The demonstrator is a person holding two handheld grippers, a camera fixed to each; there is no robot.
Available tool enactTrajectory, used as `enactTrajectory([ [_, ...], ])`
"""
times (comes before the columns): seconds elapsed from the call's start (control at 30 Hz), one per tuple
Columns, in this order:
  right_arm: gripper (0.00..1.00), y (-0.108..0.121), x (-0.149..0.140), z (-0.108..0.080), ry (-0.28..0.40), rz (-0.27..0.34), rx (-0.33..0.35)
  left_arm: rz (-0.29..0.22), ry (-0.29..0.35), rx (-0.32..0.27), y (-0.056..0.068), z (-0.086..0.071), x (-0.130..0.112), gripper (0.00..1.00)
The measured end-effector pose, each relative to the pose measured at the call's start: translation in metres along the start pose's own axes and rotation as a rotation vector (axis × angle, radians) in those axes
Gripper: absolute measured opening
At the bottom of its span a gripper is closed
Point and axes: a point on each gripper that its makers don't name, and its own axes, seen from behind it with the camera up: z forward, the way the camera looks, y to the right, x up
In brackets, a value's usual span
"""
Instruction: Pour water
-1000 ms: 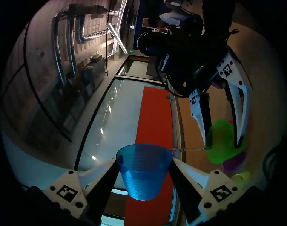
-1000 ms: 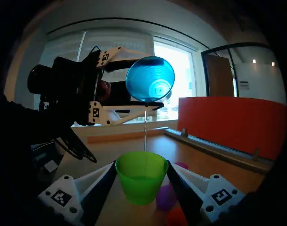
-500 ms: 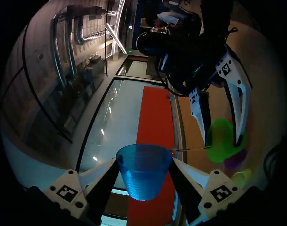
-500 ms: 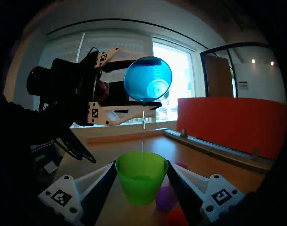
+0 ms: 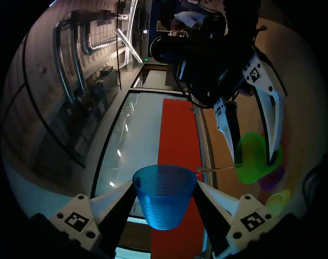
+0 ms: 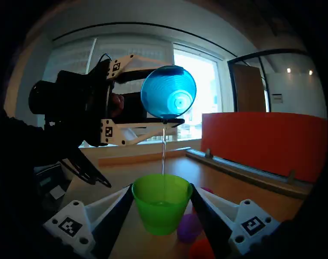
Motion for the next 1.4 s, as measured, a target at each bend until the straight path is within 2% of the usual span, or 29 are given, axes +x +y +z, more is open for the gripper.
enactTrajectory([
  [0.67, 0.93, 0.002, 0.003, -0.002, 0.0, -0.006, -0.005, 0.067, -0.003, 0.017, -0.011, -0.003, 0.005, 0.85],
  [1.4, 0.93, 0.004, 0.003, -0.002, -0.001, -0.009, -0.01, 0.116, 0.0, 0.021, -0.004, -0.006, 0.01, 0.85],
])
